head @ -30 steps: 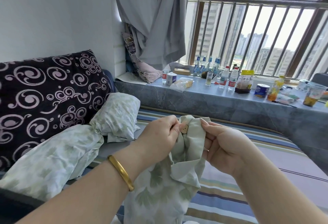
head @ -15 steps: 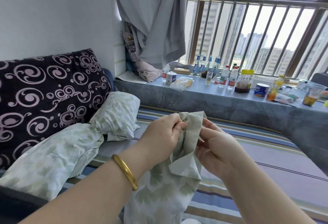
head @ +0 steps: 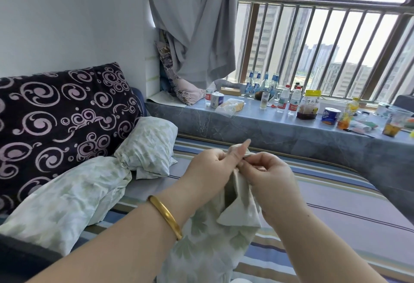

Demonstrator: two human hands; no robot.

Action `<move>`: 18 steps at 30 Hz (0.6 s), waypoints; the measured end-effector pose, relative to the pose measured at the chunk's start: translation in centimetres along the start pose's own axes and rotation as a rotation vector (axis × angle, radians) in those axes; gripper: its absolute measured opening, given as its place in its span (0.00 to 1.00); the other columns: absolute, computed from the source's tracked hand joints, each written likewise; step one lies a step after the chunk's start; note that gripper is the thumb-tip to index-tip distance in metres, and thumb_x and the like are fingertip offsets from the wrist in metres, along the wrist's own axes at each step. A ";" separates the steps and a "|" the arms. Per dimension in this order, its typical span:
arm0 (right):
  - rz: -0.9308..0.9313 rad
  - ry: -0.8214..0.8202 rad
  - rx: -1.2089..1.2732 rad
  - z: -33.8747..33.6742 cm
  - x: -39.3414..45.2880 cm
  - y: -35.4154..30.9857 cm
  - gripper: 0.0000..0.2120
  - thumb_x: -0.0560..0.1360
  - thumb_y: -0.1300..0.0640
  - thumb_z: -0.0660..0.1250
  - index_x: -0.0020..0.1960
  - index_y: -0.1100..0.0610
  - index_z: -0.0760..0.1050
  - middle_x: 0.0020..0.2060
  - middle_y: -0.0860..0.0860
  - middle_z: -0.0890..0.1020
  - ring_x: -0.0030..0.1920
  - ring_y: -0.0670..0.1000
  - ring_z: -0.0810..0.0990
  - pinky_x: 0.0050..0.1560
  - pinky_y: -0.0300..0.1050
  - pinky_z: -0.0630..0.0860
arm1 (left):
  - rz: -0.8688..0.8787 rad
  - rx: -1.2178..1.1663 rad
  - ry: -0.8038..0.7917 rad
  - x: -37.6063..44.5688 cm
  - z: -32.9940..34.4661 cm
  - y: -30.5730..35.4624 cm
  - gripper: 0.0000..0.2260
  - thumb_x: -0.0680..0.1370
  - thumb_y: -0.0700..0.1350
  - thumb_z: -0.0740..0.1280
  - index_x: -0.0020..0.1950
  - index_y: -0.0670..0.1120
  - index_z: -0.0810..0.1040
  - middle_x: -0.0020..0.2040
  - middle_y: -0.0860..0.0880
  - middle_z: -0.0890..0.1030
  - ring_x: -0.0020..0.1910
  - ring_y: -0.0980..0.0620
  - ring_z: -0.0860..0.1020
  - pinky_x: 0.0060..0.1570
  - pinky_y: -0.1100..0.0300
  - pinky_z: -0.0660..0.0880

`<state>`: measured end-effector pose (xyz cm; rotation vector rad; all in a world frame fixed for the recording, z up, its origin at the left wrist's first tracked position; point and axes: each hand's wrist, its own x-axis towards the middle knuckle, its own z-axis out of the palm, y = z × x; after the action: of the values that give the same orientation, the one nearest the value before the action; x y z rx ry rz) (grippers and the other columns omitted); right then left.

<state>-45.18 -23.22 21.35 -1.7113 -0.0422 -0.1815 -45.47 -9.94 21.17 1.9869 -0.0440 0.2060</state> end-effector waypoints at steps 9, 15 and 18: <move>-0.162 -0.009 -0.177 -0.6 0.1 -0.1 0.11 0.67 0.55 0.80 0.29 0.48 0.81 0.29 0.42 0.84 0.32 0.40 0.81 0.35 0.29 0.75 | -0.047 -0.027 0.085 0.7 -0.1 -0.2 0.18 0.81 0.53 0.65 0.37 0.44 0.83 0.24 0.50 0.78 0.30 0.47 0.72 0.36 0.53 0.71; 0.400 -0.336 0.510 -1.8 0.7 -1.2 0.08 0.62 0.55 0.77 0.38 0.59 0.86 0.35 0.52 0.80 0.36 0.50 0.72 0.45 0.45 0.70 | 0.018 -0.238 -0.036 0.5 -0.1 0.0 0.23 0.79 0.61 0.63 0.48 0.40 0.80 0.39 0.37 0.79 0.38 0.45 0.75 0.42 0.38 0.76; 0.558 -0.296 0.609 -1.6 0.5 -1.5 0.09 0.68 0.52 0.75 0.42 0.58 0.85 0.36 0.52 0.78 0.38 0.52 0.73 0.52 0.51 0.70 | 0.134 -0.114 0.000 0.5 -0.1 0.3 0.22 0.81 0.59 0.61 0.45 0.41 0.77 0.31 0.53 0.74 0.32 0.54 0.72 0.35 0.56 0.72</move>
<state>-45.05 -24.56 23.06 -1.0744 0.1480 0.4600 -45.04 -9.99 21.56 1.8716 -0.1857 0.2844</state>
